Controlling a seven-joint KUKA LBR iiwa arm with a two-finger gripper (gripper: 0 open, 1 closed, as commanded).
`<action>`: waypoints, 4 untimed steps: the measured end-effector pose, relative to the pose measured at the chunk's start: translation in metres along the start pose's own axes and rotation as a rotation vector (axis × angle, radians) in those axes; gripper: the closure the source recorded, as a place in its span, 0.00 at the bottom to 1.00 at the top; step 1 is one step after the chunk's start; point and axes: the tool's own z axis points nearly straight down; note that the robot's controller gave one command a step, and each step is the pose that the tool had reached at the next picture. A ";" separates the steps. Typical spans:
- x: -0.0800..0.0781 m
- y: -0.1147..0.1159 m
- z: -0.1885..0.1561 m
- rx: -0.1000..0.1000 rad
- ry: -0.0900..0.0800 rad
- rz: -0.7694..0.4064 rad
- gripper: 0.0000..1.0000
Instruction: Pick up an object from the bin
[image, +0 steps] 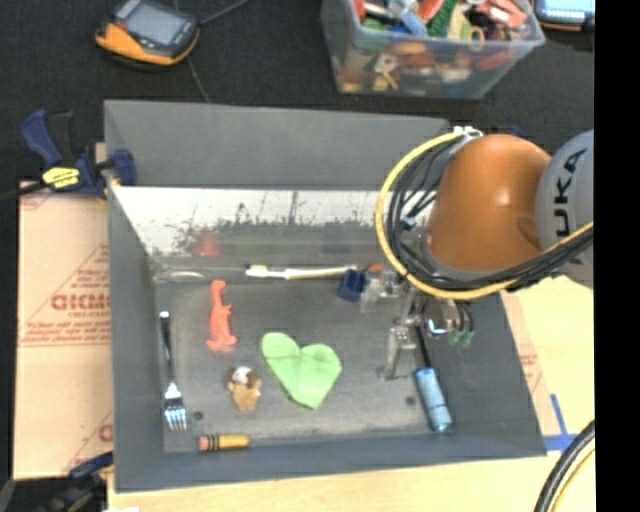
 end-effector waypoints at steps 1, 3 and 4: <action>-0.001 0.000 -0.005 0.000 -0.008 0.000 0.00; -0.017 0.061 0.061 -0.002 -0.016 0.365 0.00; 0.014 0.092 0.117 -0.003 -0.005 0.128 0.00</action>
Offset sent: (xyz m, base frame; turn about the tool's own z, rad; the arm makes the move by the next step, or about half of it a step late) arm 0.0115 0.0786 -0.1462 -0.0346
